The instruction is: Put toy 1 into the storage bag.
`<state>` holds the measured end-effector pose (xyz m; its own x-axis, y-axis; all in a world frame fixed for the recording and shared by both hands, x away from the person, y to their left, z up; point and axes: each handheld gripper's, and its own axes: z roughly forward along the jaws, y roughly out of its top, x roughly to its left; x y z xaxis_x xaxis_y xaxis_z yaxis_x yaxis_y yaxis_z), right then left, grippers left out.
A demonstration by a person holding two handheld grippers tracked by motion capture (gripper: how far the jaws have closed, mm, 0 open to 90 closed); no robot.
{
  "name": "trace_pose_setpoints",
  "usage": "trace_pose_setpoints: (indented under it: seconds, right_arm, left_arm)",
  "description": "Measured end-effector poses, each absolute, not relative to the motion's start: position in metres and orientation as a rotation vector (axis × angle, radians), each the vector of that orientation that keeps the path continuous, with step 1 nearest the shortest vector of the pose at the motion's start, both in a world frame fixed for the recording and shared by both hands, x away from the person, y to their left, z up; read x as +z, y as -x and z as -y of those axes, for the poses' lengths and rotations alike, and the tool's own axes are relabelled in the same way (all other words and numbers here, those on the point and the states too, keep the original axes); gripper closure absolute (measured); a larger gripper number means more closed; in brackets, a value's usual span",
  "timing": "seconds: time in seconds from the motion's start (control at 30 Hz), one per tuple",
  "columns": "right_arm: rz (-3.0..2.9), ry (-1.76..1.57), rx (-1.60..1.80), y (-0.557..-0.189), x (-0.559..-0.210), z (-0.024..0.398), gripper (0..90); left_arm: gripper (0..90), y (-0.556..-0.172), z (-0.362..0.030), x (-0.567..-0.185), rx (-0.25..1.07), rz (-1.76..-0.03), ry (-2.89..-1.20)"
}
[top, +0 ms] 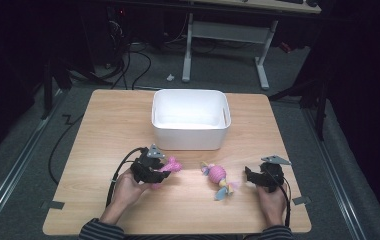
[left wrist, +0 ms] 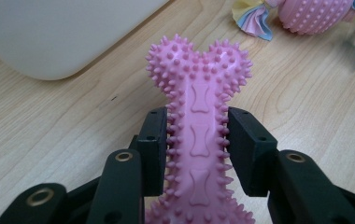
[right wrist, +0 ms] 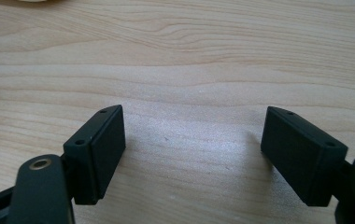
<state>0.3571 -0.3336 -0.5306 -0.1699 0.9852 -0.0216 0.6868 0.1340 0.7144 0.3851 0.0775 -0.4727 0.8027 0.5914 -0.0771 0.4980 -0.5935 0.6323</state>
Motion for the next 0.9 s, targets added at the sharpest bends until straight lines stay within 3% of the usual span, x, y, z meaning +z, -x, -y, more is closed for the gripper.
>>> trace_pose_setpoints:
  seconds: [0.9]
  right_arm:
    - [-1.923,-1.600,0.787,-0.357,-0.531,0.333,22.0]
  left_arm:
    - [59.8,-0.393,-0.105,-0.407,0.172,-0.764,-2.230]
